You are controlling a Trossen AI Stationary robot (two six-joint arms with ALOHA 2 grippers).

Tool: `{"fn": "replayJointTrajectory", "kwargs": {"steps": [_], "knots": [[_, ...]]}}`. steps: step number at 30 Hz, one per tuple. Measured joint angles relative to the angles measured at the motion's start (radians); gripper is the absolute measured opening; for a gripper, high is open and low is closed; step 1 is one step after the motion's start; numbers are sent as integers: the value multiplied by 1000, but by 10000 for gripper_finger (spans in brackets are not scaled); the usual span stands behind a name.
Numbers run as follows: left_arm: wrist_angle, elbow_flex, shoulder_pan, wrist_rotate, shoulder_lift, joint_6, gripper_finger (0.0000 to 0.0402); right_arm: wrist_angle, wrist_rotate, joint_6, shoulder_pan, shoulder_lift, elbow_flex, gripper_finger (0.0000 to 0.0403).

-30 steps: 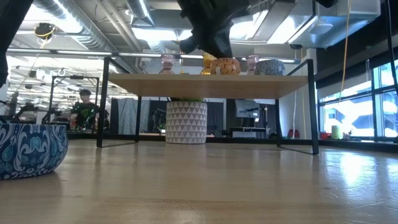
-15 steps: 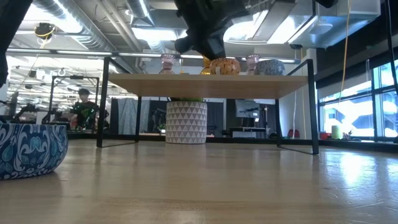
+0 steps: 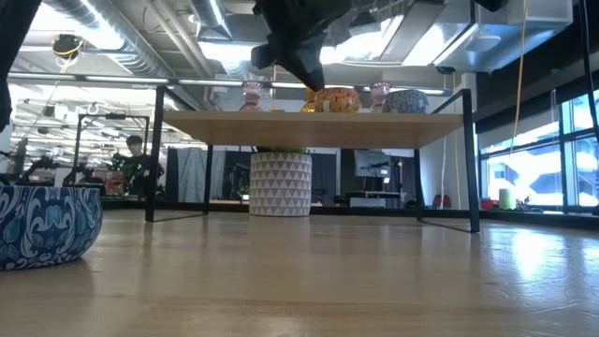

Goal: Pick & Place candle stick holders
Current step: Adjust the orange candle on the shelf

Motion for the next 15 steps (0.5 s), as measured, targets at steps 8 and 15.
{"fn": "replayJointTrajectory", "kwargs": {"steps": [8, 15], "knots": [[3, 0, -6, 22, -7, 0, 2, 1, 0, 0, 0, 0, 0, 0], [4, 0, -6, 34, -7, 2, 2, 1, 0, 0, 0, 0, 0, 0]]}}
